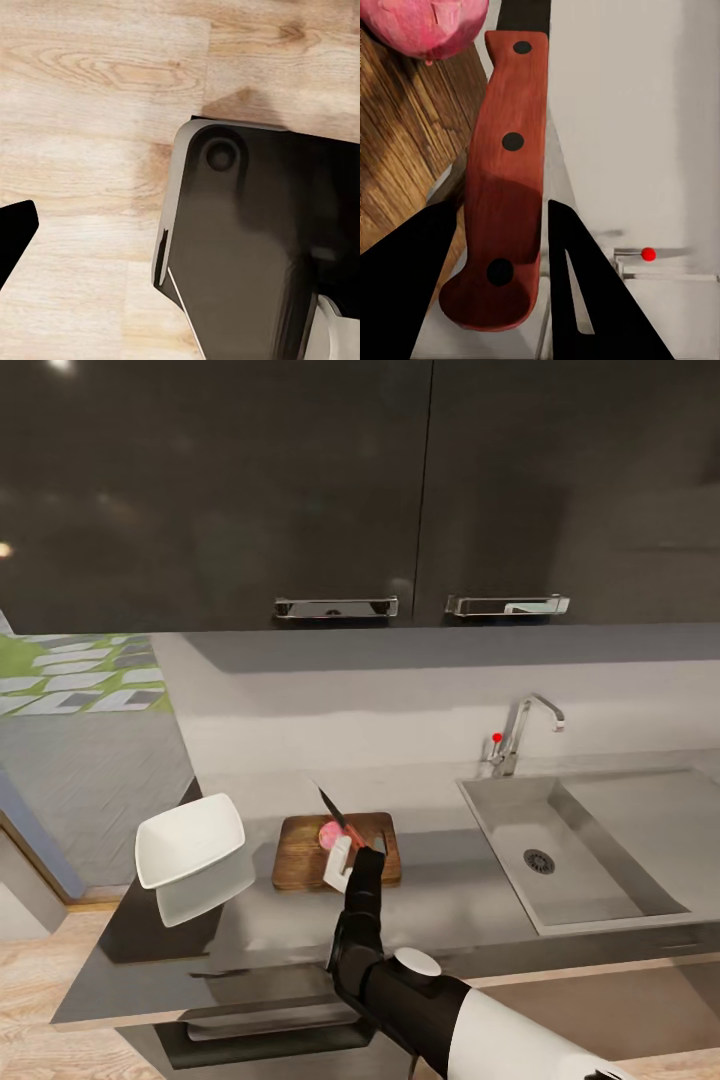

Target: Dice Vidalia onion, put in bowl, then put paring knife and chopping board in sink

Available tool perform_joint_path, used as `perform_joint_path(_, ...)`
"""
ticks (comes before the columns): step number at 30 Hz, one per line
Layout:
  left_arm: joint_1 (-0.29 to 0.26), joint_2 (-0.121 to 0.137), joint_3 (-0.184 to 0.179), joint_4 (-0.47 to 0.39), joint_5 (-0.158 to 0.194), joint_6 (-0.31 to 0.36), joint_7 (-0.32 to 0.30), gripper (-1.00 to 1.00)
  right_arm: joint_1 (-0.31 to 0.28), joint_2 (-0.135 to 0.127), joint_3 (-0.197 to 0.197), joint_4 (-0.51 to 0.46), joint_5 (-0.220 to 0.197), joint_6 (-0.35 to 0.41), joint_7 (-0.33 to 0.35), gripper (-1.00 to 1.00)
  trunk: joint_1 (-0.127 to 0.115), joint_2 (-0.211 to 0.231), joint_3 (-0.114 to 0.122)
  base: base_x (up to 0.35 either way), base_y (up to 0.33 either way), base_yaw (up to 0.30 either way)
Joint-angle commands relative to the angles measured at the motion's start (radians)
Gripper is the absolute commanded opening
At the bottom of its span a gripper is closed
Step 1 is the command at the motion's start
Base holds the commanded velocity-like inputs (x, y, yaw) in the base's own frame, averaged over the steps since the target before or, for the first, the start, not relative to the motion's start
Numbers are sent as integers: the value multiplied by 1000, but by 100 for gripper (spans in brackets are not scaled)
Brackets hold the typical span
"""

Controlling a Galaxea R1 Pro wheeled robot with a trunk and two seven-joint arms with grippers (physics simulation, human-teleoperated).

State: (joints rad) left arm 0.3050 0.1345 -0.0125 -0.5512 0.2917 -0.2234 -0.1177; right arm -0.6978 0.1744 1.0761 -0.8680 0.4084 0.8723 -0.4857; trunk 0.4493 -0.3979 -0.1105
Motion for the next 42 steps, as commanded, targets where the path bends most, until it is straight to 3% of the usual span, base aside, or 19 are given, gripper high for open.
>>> perform_joint_path(1,0,0,-1,-1,10,-1,-5,100,-2,0,4,2,-2,5,-5,-100,1,-2,-2,0,0,0)
perform_joint_path(10,0,0,-1,-1,10,-1,-5,100,-2,0,10,49,-3,3,-4,-100,1,-2,-2,0,0,0)
perform_joint_path(42,0,0,-1,1,10,-1,-5,100,-2,0,10,49,-3,-29,-4,-100,1,-2,-2,0,0,0)
